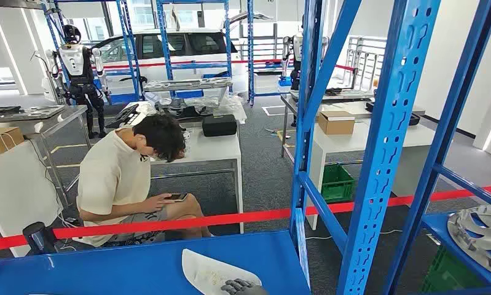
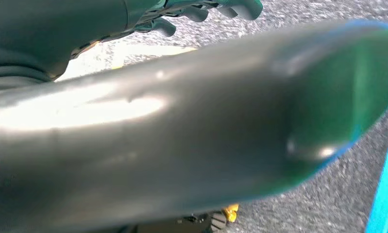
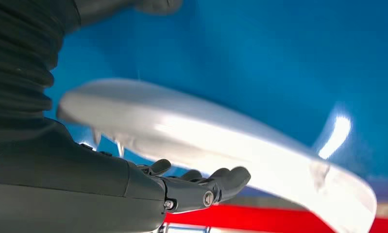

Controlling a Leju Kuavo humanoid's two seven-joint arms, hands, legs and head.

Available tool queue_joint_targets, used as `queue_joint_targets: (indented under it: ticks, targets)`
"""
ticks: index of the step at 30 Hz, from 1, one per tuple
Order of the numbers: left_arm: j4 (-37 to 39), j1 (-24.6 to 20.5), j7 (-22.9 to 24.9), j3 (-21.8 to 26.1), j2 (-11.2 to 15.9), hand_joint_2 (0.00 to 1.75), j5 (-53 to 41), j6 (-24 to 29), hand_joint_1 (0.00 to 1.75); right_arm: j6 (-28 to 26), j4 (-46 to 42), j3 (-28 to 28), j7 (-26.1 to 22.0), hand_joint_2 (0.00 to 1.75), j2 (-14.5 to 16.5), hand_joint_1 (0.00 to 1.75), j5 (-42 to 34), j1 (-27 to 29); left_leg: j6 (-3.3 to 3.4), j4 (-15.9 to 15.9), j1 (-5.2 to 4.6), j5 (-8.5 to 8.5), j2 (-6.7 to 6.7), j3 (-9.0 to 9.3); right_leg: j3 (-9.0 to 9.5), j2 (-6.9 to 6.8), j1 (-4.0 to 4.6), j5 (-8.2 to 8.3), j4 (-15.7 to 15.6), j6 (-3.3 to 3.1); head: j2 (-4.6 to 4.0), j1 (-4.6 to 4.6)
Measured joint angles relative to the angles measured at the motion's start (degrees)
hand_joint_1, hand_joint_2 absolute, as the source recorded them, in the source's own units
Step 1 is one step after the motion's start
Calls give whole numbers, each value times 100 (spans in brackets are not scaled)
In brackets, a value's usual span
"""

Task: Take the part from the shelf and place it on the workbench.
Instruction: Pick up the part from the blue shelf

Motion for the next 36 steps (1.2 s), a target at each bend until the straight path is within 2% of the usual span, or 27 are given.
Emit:
queue_joint_targets:
  ticks: [1,5,14,36]
  targets:
    - [0,0,-14,0,0,0,0,-19,0,1,1,11,-21,175,-4,175,0,1,0,0,0,0,0,0,0,0,0,0,0,0,0,0]
    - [0,1,-117,2,0,175,11,-162,0,-2,19,55,-111,175,-35,175,1,14,0,0,0,0,1,0,1,0,0,0,0,0,0,0]
    - [0,-7,-254,7,13,175,15,-419,0,-107,28,112,-176,175,-59,175,-16,-56,0,0,0,-1,4,4,3,4,0,0,0,0,0,0]
    - [0,-22,-310,18,31,175,38,-353,0,-238,14,276,-245,175,-57,175,17,-135,3,0,0,-3,5,19,20,5,0,0,0,0,0,0]
